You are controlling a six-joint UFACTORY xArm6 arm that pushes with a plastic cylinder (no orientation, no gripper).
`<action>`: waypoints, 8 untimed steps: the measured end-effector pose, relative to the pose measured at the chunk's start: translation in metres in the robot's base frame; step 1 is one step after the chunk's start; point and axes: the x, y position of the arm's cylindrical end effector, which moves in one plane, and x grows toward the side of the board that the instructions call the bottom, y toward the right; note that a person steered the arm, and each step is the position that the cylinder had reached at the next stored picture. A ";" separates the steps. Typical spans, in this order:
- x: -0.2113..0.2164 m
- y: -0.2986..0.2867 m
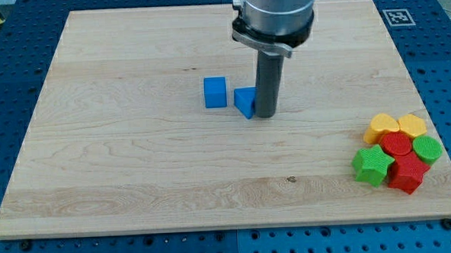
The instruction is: Push triangle close to the blue cube
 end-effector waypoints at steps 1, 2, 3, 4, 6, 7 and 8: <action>-0.001 -0.002; -0.001 -0.002; 0.017 -0.002; 0.025 -0.002; 0.005 -0.020; -0.004 -0.030; -0.010 -0.036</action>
